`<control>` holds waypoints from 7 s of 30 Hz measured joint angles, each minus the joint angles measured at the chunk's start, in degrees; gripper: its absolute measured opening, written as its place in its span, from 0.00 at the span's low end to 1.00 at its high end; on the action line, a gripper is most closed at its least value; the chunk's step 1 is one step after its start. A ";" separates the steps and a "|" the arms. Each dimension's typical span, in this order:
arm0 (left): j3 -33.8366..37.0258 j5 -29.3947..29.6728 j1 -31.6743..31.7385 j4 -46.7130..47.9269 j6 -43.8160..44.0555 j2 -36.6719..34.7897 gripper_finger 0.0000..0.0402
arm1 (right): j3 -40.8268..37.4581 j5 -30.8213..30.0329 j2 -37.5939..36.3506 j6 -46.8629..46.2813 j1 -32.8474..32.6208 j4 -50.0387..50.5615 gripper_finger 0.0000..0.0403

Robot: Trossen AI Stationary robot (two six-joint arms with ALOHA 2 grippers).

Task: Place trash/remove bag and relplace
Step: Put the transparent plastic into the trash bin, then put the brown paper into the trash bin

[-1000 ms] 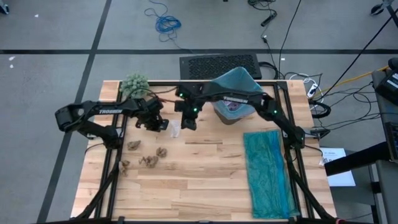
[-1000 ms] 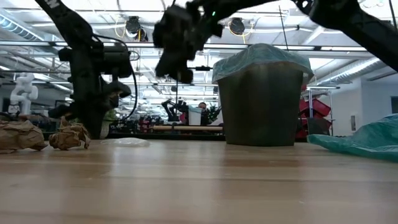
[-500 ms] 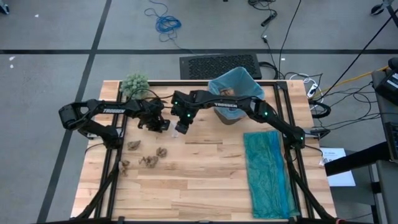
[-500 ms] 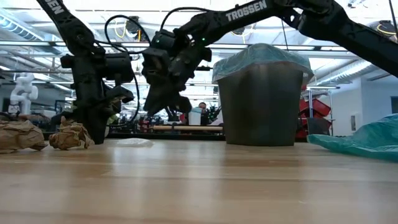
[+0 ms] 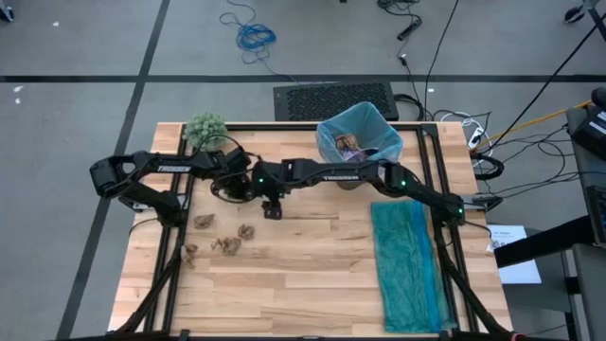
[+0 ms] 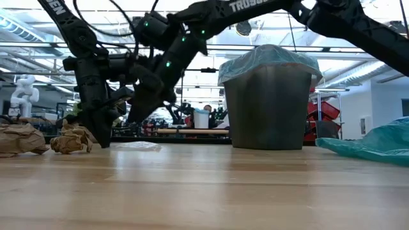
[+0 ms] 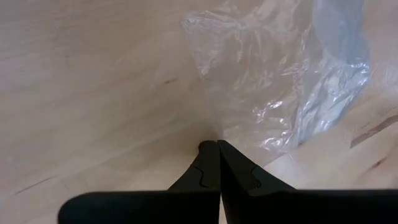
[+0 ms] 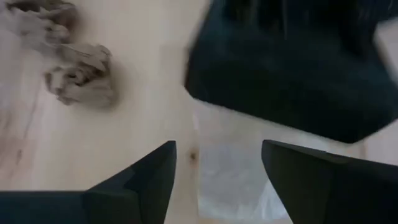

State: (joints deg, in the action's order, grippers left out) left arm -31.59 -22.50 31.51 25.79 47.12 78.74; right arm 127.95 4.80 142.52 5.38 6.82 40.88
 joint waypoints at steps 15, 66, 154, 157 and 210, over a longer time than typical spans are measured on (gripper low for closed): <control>-0.09 -0.20 0.10 4.95 -3.58 -0.03 0.00 | -0.03 3.54 4.97 -7.30 2.39 0.38 0.44; -0.31 8.24 12.90 21.27 -2.54 -36.03 0.00 | 0.04 1.47 4.50 -2.80 0.88 6.94 0.70; -19.41 1.36 -31.32 22.61 -9.94 17.18 0.51 | -0.33 -17.30 -35.54 -17.50 22.38 40.14 0.05; -19.56 1.22 -31.21 23.00 -10.68 18.53 0.48 | -0.33 -15.16 -35.54 -18.24 23.24 42.29 0.12; -84.27 -2.32 -8.62 -1.61 -25.16 35.72 0.08 | -0.31 -12.31 -54.98 -28.52 20.93 42.40 0.00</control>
State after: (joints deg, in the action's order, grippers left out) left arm -115.87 -24.82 22.89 24.18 21.95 114.46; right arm 127.63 -7.51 87.55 -23.14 27.75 83.29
